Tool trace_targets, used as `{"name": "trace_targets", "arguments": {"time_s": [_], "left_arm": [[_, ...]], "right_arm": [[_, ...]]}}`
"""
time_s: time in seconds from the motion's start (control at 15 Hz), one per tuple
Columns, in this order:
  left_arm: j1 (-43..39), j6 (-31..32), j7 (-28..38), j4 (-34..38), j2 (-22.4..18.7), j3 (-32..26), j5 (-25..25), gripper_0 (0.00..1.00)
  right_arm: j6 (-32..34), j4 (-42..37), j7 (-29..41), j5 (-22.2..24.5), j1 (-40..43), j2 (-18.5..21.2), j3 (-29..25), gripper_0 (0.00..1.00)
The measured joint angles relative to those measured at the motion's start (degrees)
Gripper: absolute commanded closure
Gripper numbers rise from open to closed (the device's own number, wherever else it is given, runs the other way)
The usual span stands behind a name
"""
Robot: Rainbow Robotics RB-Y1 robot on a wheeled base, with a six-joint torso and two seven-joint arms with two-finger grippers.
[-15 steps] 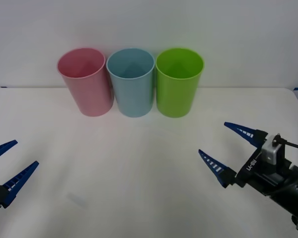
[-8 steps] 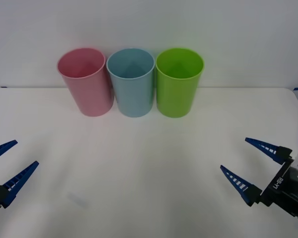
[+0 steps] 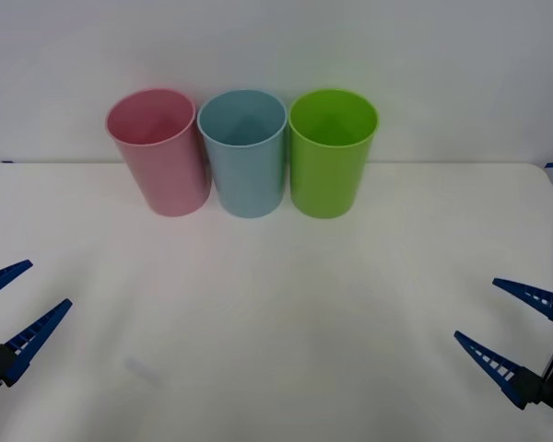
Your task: Grasp the object on the table and drop it into the matching bin: aluminum can to the light blue bin, PET bottle to the pink bin.
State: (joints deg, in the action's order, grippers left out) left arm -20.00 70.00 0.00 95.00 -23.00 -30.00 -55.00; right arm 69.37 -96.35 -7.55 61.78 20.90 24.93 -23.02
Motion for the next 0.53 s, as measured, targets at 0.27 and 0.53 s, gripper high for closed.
{"name": "trace_targets", "arguments": {"time_s": [0.27,0.53], "left_arm": [[0.0,0.0,0.0,0.0,0.0,0.0,0.0,0.0],[0.0,0.0,0.0,0.0,0.0,0.0,0.0,0.0]], "right_arm": [[0.43,0.45,-0.06,0.03,1.39,0.11,-1.4,0.0],[0.43,0.39,-0.17,0.0,2.11,0.11,-2.02,0.0]]}}
